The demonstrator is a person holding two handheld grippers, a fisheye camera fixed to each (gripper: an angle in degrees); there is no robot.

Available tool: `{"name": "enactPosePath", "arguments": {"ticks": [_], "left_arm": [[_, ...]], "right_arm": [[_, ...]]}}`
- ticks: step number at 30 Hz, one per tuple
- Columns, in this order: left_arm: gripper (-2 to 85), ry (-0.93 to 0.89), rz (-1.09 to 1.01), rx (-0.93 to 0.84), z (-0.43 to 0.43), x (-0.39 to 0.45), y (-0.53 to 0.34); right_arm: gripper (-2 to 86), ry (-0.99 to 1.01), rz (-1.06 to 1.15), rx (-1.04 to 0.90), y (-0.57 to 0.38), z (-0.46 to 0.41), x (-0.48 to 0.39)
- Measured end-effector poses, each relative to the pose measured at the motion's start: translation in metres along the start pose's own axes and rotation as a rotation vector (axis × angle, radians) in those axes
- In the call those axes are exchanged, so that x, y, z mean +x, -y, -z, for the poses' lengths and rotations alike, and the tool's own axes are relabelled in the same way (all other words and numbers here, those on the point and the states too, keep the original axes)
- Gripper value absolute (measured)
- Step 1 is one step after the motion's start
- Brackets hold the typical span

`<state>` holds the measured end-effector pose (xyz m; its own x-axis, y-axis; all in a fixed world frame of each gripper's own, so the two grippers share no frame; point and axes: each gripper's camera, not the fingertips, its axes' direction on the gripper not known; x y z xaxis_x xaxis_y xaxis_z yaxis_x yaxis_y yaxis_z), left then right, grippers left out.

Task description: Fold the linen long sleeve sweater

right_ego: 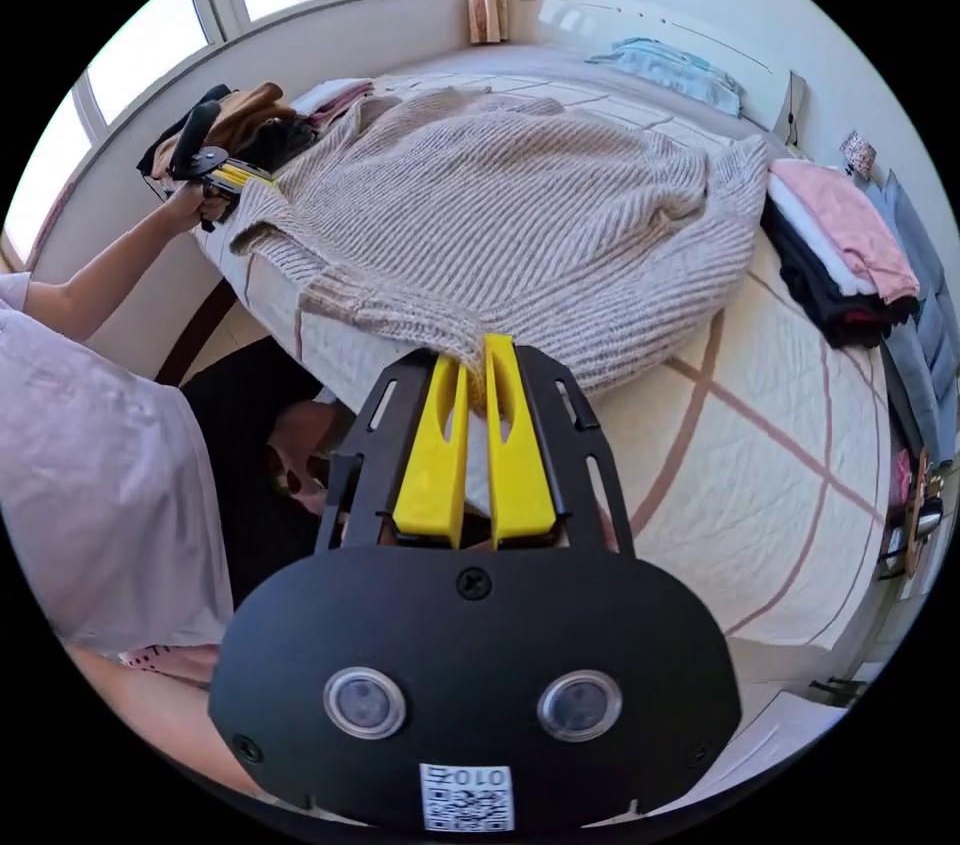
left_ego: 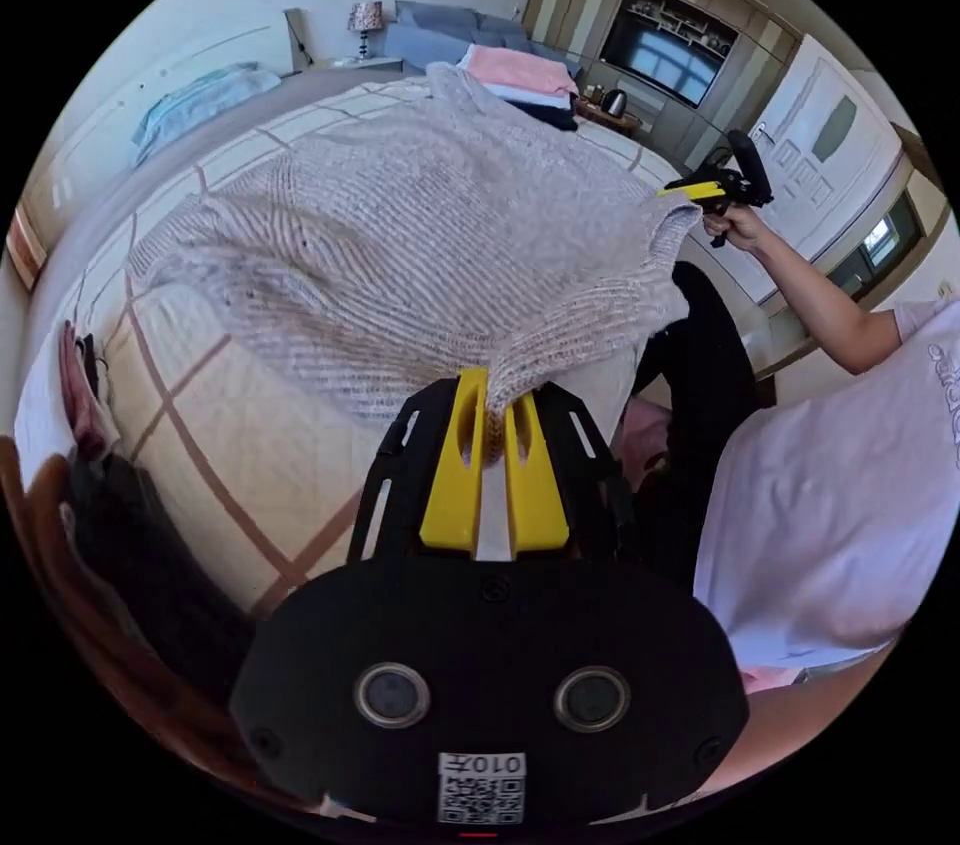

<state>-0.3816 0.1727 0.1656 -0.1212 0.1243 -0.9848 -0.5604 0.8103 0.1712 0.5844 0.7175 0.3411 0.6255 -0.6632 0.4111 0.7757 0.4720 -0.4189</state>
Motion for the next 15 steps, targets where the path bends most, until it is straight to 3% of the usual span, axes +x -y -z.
{"name": "enactPosePath", "arguments": {"ticks": [6, 15], "left_arm": [[-0.1, 0.023, 0.121, 0.11, -0.001, -0.018, -0.027], [-0.2, 0.201, -0.001, 0.238, 0.055, -0.018, -0.049]], "right_arm": [[4.7, -0.01, -0.077, 0.096, -0.002, -0.002, 0.005], [4.6, -0.051, 0.027, 0.15, 0.025, 0.041, -0.007]]}}
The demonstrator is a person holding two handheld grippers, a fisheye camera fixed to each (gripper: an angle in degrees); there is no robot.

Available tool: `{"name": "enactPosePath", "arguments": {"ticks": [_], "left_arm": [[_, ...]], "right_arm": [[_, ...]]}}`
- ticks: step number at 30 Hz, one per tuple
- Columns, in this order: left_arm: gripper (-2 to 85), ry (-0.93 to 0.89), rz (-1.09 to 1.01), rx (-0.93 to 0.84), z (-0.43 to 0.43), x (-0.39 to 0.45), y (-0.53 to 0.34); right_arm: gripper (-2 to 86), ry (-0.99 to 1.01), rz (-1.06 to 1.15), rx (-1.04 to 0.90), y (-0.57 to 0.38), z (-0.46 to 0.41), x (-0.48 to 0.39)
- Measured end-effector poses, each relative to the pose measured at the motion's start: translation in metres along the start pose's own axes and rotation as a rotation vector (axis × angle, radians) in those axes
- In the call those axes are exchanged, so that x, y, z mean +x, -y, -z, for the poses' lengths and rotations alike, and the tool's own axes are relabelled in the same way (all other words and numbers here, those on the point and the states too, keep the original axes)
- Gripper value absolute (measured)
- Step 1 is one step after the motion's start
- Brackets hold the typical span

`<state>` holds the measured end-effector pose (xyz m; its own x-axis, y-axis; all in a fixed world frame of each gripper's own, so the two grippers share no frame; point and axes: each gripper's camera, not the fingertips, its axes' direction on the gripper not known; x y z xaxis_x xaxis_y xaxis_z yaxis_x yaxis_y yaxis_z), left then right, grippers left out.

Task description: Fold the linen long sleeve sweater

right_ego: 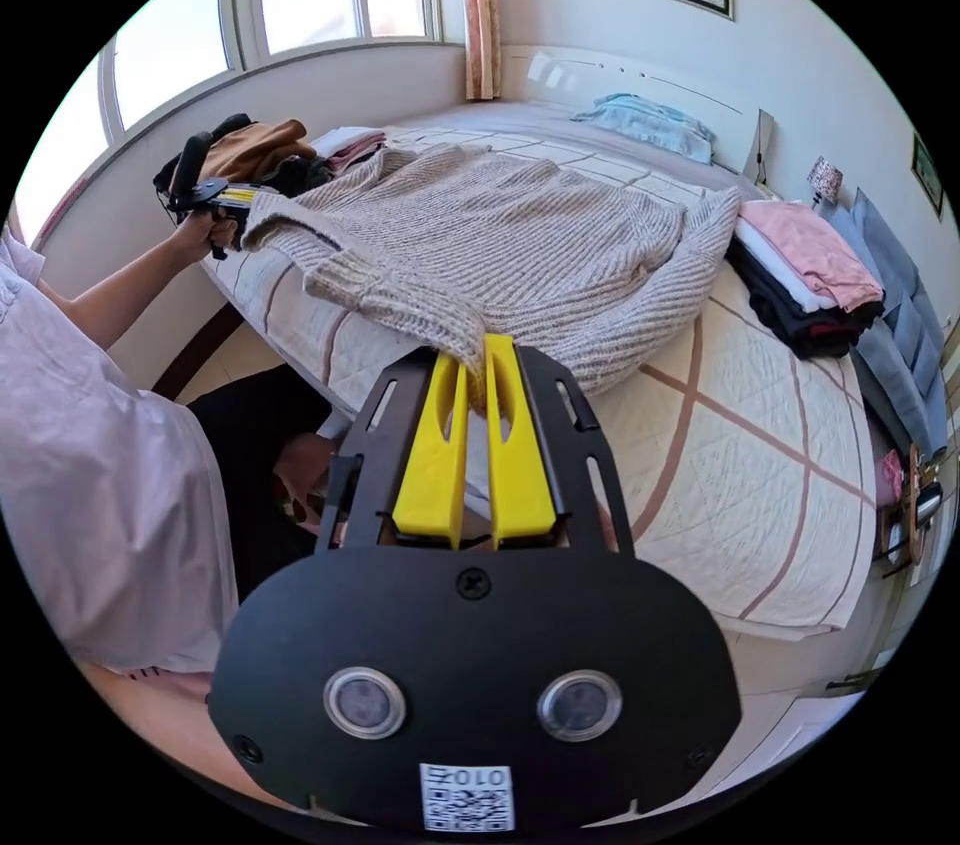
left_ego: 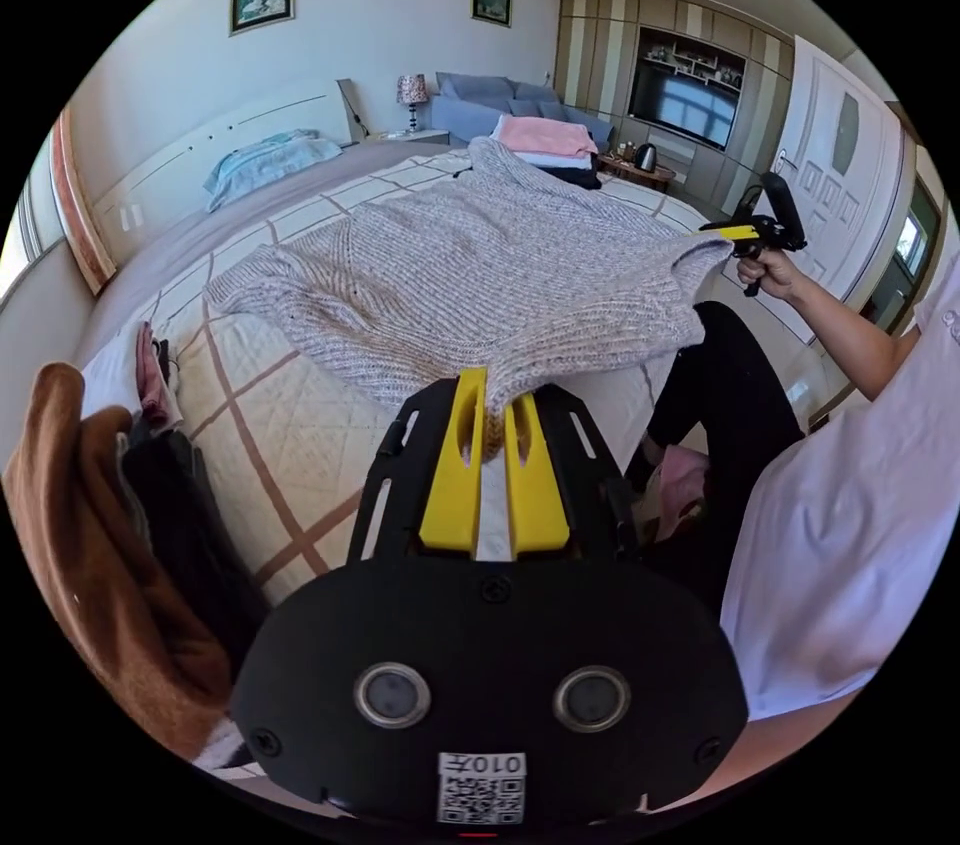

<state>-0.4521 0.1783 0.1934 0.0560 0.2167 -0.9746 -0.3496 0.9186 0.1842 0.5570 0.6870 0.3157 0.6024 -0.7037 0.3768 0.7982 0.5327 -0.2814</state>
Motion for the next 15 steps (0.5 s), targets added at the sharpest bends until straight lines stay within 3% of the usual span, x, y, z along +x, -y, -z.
{"name": "enactPosePath", "arguments": {"ticks": [10, 15], "left_arm": [[0.4, 0.011, 0.051, -0.178, -0.02, -0.032, -0.044], [1.6, -0.049, 0.158, -0.078, -0.004, -0.049, -0.072]], "right_arm": [[5.4, -0.05, -0.02, -0.092, -0.003, -0.033, -0.022], [7.0, 0.004, -0.075, -0.089, -0.009, -0.031, -0.01]]}}
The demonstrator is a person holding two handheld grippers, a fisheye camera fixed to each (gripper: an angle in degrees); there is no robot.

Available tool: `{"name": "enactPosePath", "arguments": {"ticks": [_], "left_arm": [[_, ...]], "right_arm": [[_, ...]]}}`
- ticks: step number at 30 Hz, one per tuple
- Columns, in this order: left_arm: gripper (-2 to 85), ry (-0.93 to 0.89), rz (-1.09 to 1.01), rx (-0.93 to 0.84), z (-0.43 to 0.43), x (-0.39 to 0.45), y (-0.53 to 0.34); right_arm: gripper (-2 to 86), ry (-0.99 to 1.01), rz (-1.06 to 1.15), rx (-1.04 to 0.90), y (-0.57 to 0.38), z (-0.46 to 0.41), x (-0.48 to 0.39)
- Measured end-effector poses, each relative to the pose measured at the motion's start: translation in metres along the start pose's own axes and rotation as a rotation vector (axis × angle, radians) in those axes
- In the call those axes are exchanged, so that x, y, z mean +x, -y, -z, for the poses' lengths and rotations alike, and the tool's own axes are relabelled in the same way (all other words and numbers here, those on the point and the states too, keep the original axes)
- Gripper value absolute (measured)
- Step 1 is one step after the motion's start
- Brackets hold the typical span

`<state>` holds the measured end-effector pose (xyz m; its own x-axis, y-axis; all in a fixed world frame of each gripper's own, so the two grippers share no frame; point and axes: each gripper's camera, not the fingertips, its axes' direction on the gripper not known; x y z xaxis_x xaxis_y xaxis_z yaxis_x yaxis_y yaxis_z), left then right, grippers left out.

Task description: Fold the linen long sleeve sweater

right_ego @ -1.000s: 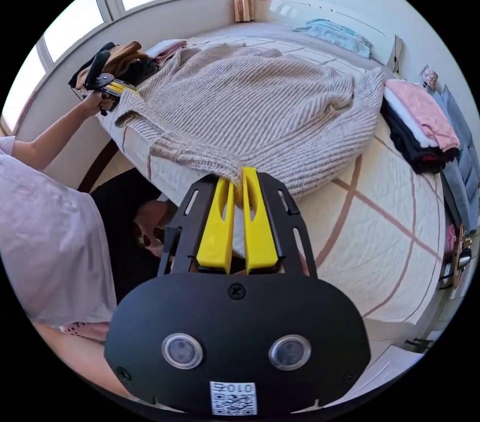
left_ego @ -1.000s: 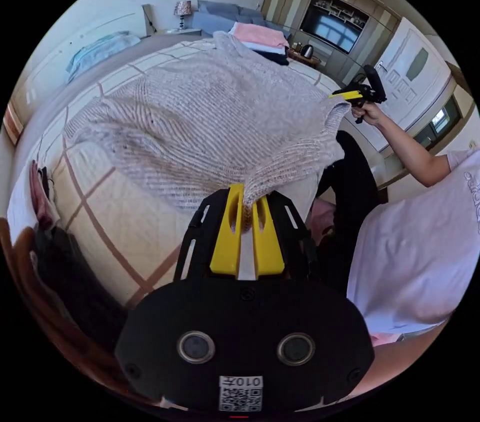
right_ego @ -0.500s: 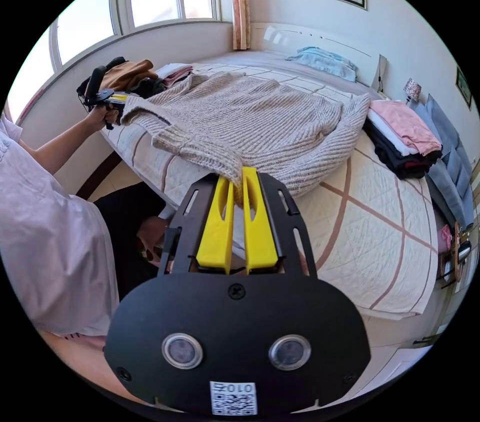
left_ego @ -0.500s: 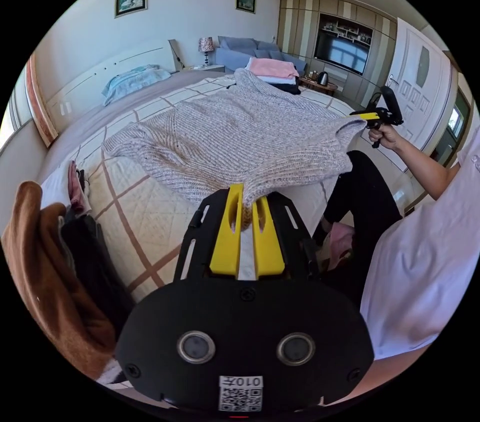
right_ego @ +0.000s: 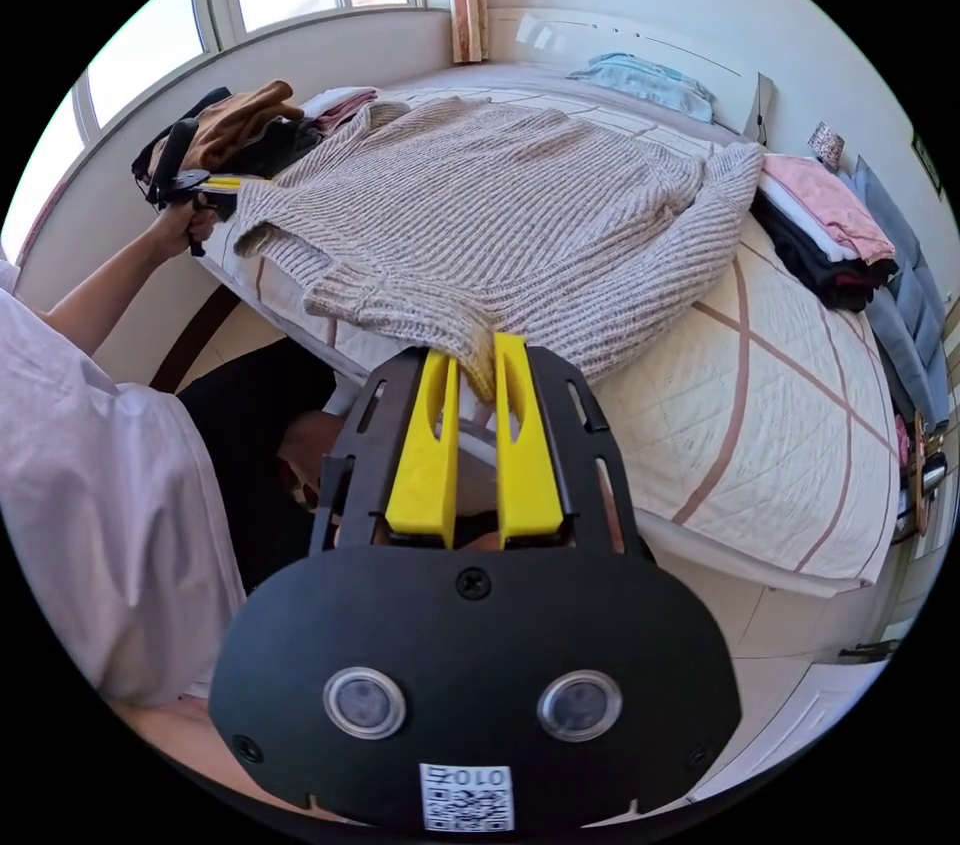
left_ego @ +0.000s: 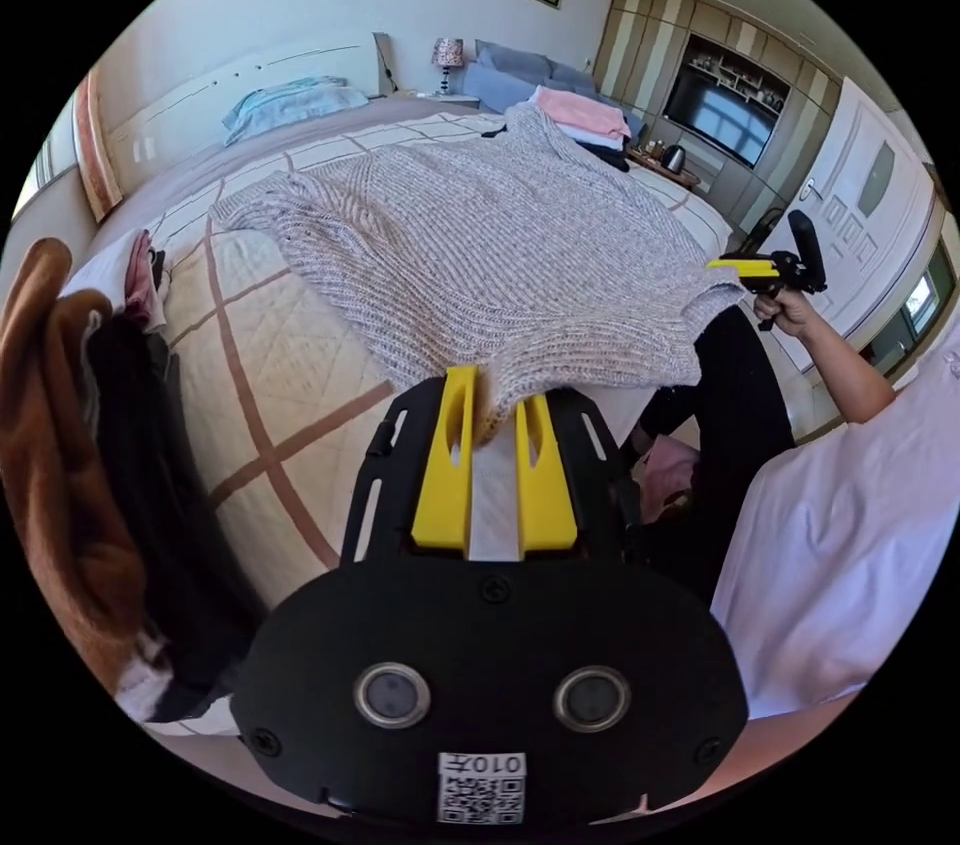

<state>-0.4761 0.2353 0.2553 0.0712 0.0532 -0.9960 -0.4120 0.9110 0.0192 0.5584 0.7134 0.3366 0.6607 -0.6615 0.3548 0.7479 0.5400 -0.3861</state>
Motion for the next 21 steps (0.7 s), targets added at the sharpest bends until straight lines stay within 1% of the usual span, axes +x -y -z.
{"name": "enactPosePath", "arguments": {"ticks": [9, 13, 21], "left_arm": [[6.1, 0.032, -0.014, 0.018, 0.028, -0.001, -0.037], [6.3, 0.02, -0.006, 0.019, 0.044, -0.004, -0.05], [3.5, -0.012, -0.04, 0.183, 0.094, 0.003, -0.063]], "right_arm": [[7.5, 0.007, -0.028, 0.004, -0.01, 0.012, 0.009], [7.5, 0.006, -0.049, 0.002, -0.015, 0.02, 0.01], [6.0, 0.02, -0.061, -0.018, -0.034, 0.038, 0.013]]}}
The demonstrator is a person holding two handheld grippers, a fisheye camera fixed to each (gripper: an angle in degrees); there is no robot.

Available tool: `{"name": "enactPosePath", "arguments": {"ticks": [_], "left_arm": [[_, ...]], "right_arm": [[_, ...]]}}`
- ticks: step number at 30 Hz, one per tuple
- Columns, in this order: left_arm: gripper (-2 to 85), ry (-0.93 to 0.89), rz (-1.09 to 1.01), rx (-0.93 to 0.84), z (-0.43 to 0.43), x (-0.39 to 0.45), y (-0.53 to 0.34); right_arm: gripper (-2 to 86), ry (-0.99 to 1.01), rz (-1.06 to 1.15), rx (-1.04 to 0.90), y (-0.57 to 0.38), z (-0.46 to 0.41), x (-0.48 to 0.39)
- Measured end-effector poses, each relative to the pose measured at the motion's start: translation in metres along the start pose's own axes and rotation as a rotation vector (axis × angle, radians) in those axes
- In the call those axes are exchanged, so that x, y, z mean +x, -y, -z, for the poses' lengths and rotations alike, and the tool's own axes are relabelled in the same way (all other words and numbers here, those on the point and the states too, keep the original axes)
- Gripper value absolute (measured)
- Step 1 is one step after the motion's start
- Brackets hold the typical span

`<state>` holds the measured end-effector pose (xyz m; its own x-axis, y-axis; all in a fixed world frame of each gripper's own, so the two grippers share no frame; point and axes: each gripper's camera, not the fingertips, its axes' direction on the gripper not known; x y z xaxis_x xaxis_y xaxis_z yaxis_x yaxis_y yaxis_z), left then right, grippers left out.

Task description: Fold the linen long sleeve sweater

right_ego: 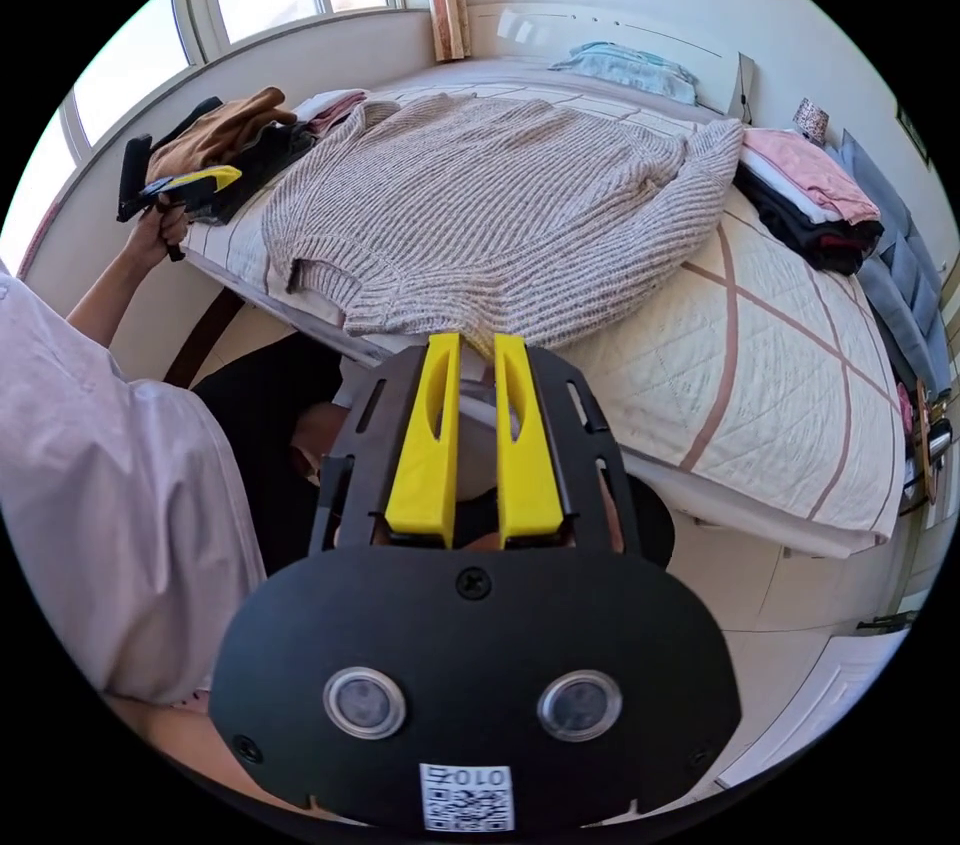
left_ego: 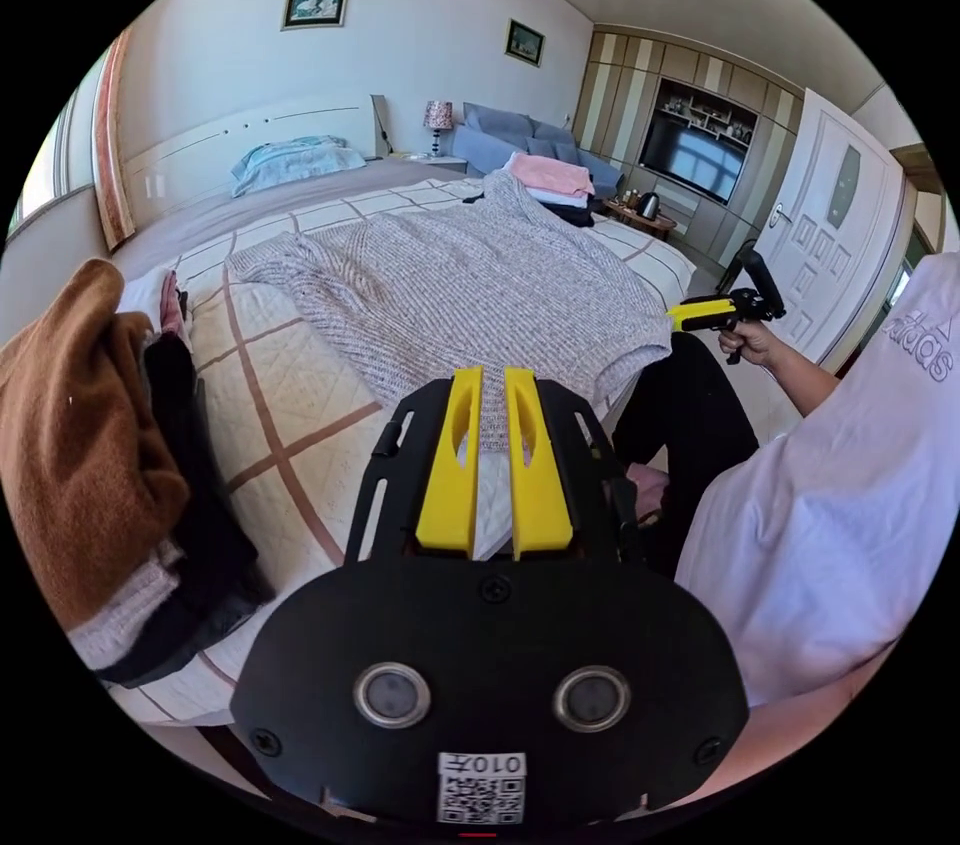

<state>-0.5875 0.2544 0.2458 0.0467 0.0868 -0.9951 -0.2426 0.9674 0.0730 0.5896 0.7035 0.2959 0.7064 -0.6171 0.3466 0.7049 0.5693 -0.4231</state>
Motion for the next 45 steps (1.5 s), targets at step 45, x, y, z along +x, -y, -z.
{"name": "enactPosePath", "arguments": {"ticks": [45], "left_arm": [[0.3, -0.037, 0.12, 0.041, 0.094, 0.019, -0.047]], "right_arm": [[6.5, -0.315, 0.281, 0.179, 0.253, 0.109, 0.065]]}}
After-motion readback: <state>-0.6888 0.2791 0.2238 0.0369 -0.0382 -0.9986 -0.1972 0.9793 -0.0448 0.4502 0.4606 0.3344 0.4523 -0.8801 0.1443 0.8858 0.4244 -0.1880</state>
